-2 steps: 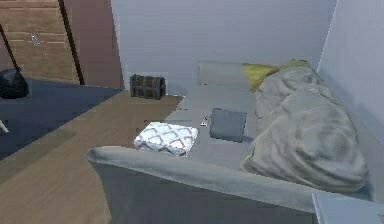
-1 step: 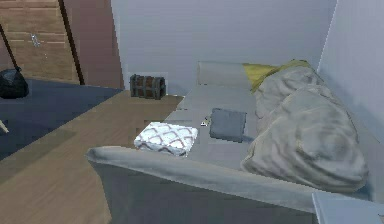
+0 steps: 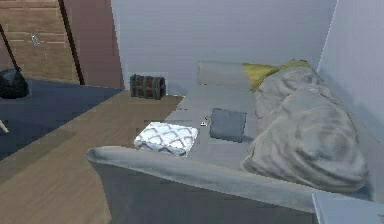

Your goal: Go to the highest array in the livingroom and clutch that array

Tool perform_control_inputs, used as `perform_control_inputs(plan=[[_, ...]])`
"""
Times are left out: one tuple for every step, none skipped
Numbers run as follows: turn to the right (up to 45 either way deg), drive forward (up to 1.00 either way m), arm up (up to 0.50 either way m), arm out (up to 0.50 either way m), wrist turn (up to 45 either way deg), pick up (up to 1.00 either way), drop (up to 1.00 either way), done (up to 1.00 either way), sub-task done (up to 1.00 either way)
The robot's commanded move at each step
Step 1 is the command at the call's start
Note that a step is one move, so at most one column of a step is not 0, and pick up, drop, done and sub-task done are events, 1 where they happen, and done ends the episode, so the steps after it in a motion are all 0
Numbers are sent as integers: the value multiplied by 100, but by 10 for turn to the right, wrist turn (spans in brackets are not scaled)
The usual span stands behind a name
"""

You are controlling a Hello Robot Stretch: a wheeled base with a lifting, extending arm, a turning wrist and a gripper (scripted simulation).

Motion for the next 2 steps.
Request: perform_control_inputs(plan=[[0,0,0,0,450,0,0,0,0],[0,0,0,0,210,0,0,0,0]])
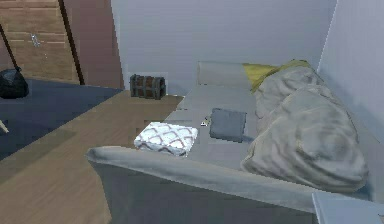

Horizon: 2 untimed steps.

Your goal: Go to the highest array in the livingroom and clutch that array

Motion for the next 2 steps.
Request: perform_control_inputs(plan=[[0,0,0,0,0,100,0,0,0],[0,0,0,0,0,0,0,100,0]])
